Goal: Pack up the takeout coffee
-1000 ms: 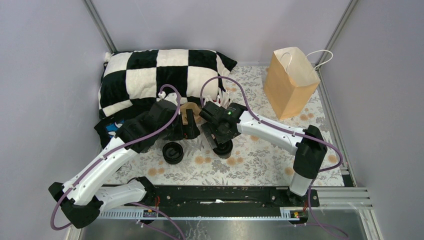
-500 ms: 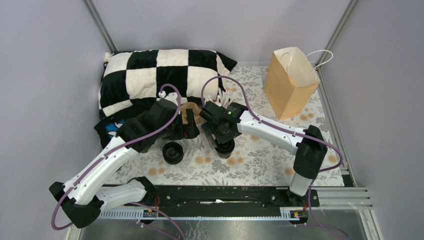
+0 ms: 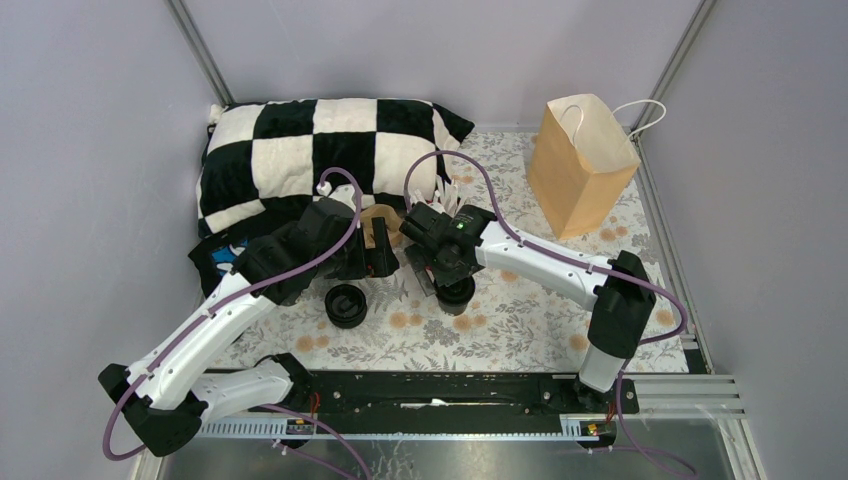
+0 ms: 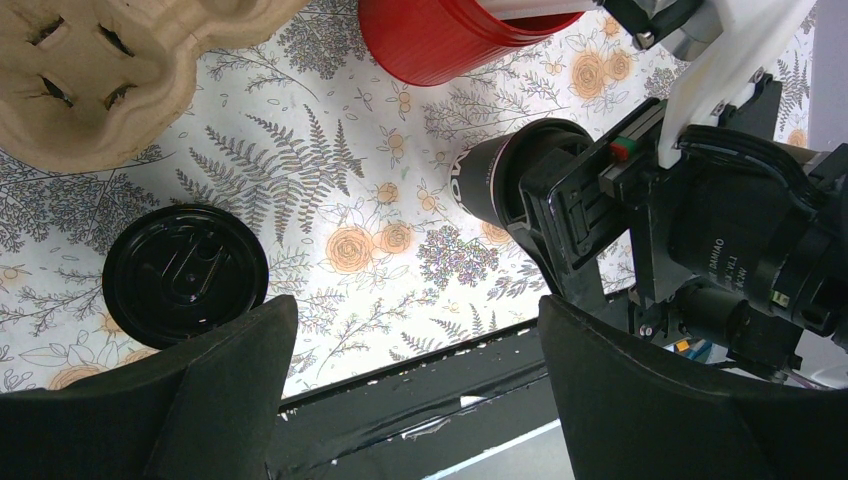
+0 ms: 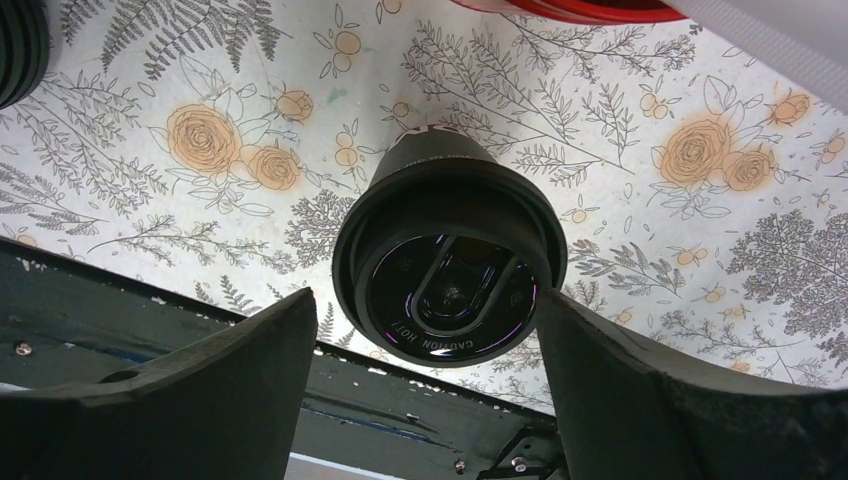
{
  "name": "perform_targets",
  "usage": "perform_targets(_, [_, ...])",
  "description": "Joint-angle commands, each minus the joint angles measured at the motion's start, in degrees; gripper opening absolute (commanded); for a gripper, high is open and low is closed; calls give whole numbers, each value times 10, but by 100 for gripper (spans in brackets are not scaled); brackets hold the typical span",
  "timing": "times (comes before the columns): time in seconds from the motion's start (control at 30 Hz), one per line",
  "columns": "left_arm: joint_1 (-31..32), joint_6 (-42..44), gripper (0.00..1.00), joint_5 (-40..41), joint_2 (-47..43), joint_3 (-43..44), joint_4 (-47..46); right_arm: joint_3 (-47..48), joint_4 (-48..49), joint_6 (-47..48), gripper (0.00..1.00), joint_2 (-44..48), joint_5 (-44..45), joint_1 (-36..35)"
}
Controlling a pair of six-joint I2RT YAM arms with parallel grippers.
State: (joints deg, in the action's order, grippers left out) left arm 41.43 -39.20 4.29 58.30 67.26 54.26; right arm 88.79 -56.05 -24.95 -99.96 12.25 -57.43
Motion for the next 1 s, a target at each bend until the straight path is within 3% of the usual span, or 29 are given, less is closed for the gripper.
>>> perform_targets(0.0, [-4, 8, 94, -1, -10, 14, -7, -6, -3, -13, 85, 5, 37, -4])
perform_targets(0.6, [-7, 11, 94, -5, -12, 12, -7, -45, 19, -23, 82, 12, 50, -4])
perform_targets(0.77, [-7, 14, 94, -4, -11, 16, -7, -28, -14, -28, 73, 17, 63, -4])
perform_targets(0.97, [-9, 17, 94, -8, -6, 15, -10, -52, -51, -61, 67, 89, 92, -3])
